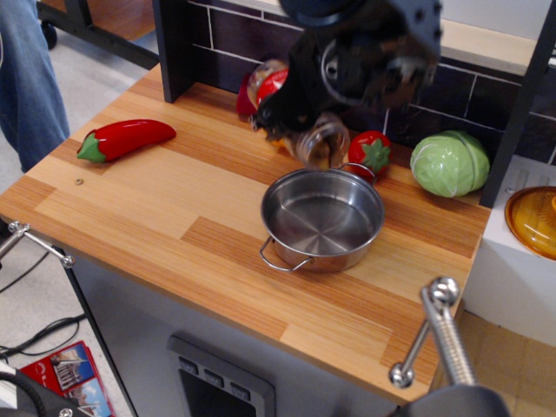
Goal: Pour almonds in pot
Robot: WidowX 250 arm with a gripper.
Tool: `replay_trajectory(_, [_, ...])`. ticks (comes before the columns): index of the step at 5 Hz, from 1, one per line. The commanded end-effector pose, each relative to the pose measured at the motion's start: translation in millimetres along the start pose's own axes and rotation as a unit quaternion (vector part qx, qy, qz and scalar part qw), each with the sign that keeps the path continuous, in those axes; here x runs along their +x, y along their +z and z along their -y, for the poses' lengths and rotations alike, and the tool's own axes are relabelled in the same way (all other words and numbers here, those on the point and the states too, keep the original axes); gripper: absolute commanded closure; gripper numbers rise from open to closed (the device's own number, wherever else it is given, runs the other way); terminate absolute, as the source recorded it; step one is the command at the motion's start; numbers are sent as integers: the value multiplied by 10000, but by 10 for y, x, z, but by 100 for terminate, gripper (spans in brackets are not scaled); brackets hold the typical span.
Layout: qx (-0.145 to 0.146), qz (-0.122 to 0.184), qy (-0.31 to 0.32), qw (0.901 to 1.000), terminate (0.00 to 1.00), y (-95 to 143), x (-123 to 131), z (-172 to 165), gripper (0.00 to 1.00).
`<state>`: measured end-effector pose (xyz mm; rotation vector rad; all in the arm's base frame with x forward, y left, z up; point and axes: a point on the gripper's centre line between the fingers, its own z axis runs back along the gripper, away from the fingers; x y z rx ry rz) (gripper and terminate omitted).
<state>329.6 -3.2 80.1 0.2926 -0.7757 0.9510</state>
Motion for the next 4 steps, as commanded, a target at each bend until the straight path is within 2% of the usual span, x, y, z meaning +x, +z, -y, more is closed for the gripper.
replay_trajectory(1, [-611, 526, -270, 9964, 0, 84, 110, 102, 100])
replay_trajectory(2, [-1030, 920, -350, 9898, 0, 146, 183, 150, 100])
replay_trajectory(3, [-1208, 1020, -500, 9862, 0, 170, 170, 161, 100])
replay_trajectory(4, [-1487, 1258, -600, 9790, 100, 185, 150, 147, 100])
